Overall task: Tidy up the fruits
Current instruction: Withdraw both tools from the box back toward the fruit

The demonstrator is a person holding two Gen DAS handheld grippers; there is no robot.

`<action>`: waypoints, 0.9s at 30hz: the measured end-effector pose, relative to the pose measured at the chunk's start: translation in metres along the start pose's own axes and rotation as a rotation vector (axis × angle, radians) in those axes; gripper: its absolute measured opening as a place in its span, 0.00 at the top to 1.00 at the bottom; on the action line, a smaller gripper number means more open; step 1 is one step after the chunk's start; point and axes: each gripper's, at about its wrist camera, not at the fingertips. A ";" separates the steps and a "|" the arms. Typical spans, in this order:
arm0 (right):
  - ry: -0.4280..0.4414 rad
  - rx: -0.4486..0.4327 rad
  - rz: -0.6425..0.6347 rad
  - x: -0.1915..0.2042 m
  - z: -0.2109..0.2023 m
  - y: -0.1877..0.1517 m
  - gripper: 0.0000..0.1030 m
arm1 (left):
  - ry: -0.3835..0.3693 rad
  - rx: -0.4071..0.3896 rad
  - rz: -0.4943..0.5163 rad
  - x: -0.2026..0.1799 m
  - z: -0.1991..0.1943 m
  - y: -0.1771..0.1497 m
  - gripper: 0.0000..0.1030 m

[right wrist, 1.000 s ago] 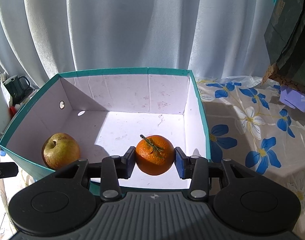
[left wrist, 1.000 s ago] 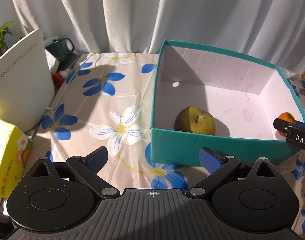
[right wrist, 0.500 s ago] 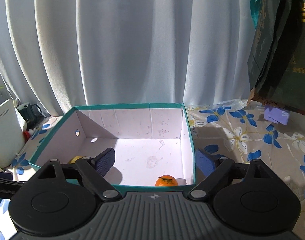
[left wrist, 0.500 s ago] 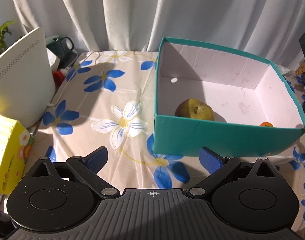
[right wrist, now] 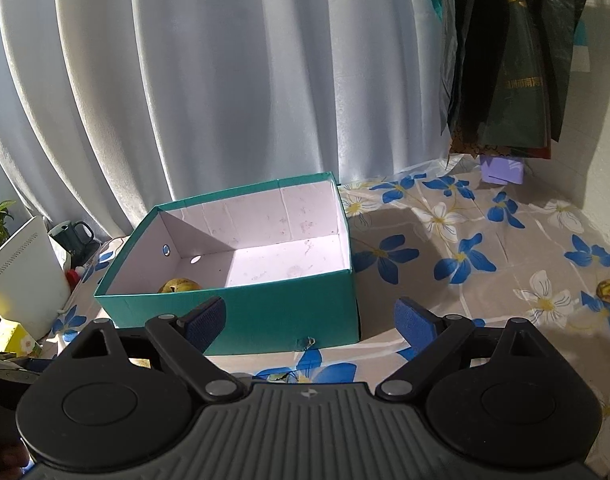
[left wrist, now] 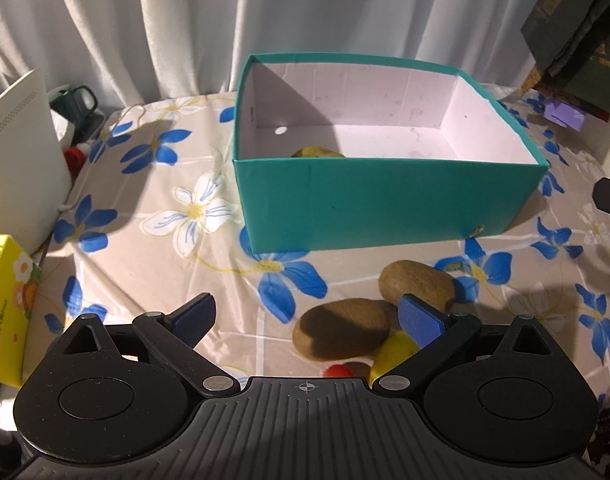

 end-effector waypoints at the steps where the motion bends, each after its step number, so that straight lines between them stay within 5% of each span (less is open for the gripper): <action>1: -0.001 -0.001 0.001 0.000 -0.003 -0.002 0.11 | -0.007 -0.007 0.014 -0.004 -0.002 -0.002 0.02; 7: 0.004 0.011 0.000 -0.002 -0.015 -0.015 0.11 | -0.047 -0.030 0.094 -0.032 -0.014 -0.024 0.02; 20: 0.025 0.032 -0.035 -0.008 -0.029 -0.041 0.11 | 0.000 -0.123 0.196 -0.083 -0.033 -0.074 0.03; 27: 0.030 0.038 -0.034 -0.012 -0.032 -0.045 0.11 | -0.071 -0.144 0.244 -0.100 -0.037 -0.084 0.08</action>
Point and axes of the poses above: each gripper's, at about its wrist camera, not at the fingertips, and z roughly the way its jaws point, x to its left, y to its top, and after that the axes turned 13 degrees about z, right-handed
